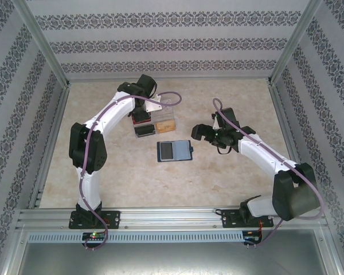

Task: Take the credit cards out of the card holder

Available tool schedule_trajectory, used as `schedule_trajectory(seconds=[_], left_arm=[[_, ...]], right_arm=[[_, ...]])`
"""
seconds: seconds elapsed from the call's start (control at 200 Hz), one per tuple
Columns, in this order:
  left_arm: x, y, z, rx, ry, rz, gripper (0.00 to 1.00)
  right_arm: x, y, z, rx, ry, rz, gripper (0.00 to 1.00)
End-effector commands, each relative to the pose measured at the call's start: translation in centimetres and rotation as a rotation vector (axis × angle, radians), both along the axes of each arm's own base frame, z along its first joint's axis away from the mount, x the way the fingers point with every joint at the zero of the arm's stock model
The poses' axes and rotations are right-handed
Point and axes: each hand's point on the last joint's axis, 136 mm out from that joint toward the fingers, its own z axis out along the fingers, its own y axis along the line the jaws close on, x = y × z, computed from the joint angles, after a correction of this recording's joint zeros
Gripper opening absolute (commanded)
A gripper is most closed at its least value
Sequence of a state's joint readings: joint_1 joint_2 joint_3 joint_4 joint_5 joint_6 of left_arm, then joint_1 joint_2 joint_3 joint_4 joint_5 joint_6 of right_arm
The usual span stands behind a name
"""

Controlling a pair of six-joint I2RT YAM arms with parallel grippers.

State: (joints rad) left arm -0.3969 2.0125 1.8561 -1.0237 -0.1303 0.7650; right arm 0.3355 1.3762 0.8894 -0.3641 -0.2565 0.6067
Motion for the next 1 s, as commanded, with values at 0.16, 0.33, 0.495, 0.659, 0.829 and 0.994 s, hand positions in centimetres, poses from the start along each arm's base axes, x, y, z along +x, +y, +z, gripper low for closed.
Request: schedule_trajectory(seconds=[0.16,0.33,0.495,0.659,0.829,0.994], left_arm=[[-0.3,0.1,0.2,-0.012,0.081,-0.061,0.0],[-0.4,0.8,-0.4,0.028,0.102,-0.054,0.0],[-0.3,1.3,-0.9,0.057,0.112,-0.051,0.01],[0.1,1.4,-0.9,0.062,0.099,-0.051,0.03],[0.3,0.9,-0.8,0.041,0.089,-0.061,0.04],[0.9,1.0,-1.3,0.054,0.077,-0.053,0.07]], right_arm=[[0.8,0.6,1.1,0.028,-0.02,-0.031,0.98],[0.8,1.0,1.2,0.025,-0.018,-0.019,0.98],[1.1,1.2,1.3,0.026,-0.018,-0.016,0.98],[1.1,1.2,1.1,0.025,-0.012,-0.016,0.98],[1.1,1.3,0.9,0.025,-0.009,-0.014,0.98],[1.2,1.3,1.0,0.026,-0.011,-0.014,0.98]])
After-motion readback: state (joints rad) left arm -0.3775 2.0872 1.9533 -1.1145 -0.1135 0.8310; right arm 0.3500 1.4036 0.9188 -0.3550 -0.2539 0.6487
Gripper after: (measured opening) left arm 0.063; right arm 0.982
